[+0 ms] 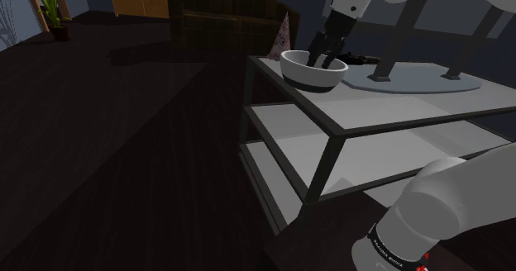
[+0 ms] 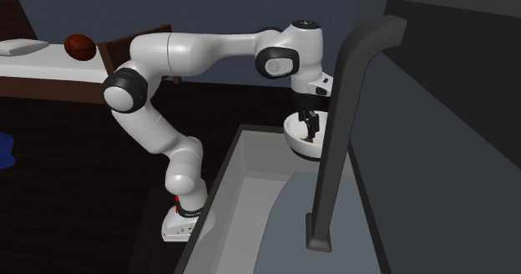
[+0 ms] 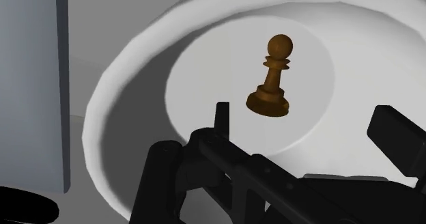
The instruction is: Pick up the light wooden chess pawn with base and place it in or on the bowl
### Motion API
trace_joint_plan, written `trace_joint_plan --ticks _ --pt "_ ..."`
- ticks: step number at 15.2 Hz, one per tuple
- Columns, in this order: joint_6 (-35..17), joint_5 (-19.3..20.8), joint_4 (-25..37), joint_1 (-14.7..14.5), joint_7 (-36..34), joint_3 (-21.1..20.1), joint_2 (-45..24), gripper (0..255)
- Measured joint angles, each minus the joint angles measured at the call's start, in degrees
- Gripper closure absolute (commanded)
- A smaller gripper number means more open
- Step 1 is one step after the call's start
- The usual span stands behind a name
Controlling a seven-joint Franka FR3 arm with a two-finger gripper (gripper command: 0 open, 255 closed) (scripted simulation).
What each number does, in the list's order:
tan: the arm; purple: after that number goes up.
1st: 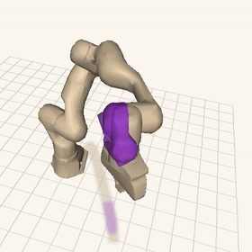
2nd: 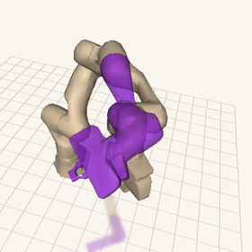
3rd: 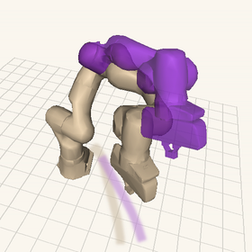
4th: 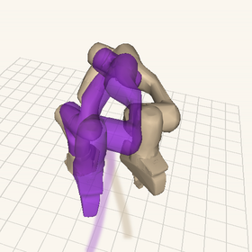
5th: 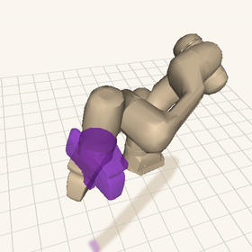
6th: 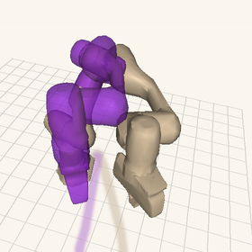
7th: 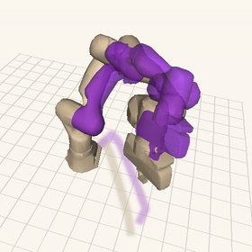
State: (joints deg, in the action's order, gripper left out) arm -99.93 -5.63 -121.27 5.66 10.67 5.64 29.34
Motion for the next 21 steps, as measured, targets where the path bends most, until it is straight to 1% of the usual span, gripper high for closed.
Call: trace_joint_plan --ticks 2,4,6,7,9,16,17,18,19,20,21 --pt "1.0 0.0 0.5 -0.1 0.4 0.2 -0.2 0" --pt "-0.2 0.1 -0.6 -0.1 0.9 0.3 0.2 0" --pt "0.9 0.0 0.0 -0.1 0.6 0.3 0.0 0" --pt "1.2 0.0 -0.1 -0.1 0.2 0.2 -0.1 255" --pt "1.8 0.1 -0.3 0.0 0.1 0.2 -0.3 255" --pt "0.6 0.2 -1.1 -0.1 1.3 0.4 0.0 255" --pt "0.6 0.2 -1.1 -0.1 1.3 0.4 0.0 0" --pt "0.7 0.2 -1.1 -0.1 1.3 0.4 0.1 0" --pt "-2.2 0.0 -4.7 0.7 -0.5 0.0 3.6 0" --pt "-7.3 -0.2 -9.8 2.1 -3.3 -0.7 8.8 0" --pt "-10.8 -0.4 -12.8 2.8 -5.0 -1.2 11.7 0"
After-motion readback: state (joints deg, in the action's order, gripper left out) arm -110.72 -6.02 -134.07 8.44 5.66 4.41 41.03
